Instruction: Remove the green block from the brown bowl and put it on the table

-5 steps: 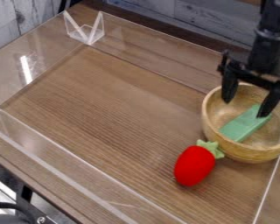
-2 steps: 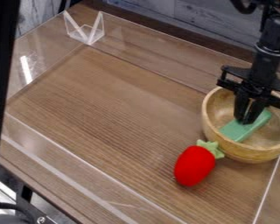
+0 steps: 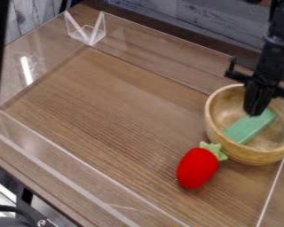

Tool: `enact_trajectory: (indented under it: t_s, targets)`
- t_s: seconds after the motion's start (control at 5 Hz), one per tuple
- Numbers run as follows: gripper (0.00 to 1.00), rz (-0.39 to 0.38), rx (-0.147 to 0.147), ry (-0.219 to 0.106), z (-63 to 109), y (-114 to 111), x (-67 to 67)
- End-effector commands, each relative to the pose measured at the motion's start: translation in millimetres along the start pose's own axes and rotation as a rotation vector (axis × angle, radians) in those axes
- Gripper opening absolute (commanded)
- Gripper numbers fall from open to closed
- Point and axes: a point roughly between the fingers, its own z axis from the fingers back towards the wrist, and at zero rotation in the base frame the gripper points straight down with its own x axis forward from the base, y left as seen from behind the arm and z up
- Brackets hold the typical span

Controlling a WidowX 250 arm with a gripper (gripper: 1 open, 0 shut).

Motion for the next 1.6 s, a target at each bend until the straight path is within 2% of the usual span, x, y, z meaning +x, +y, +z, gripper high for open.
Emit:
enact_trajectory:
  t_s: [0.0,0.2,0.6,0.8,1.0,1.2,1.4]
  targets:
    - [0.00,-0.003,-0.035,-0.147,65.4,10.1,-5.0]
    - [1.00,-0.012,-0.027,-0.123,49.0,13.9,-14.1]
    - [1.00,-0.128,-0.009,-0.071,2.1,0.7,-18.6]
    - [1.00,-0.153,-0.002,-0.041,-20.2,-3.7,-6.7]
    - [0.00,-0.172,0.001,-0.034,-29.7,-3.8,5.3]
    - [0.00,-0.192,-0.002,-0.054,-23.7,-1.8,15.9]
    - [0.00,-0.225,0.000,-0.088,-11.0,3.0,14.5]
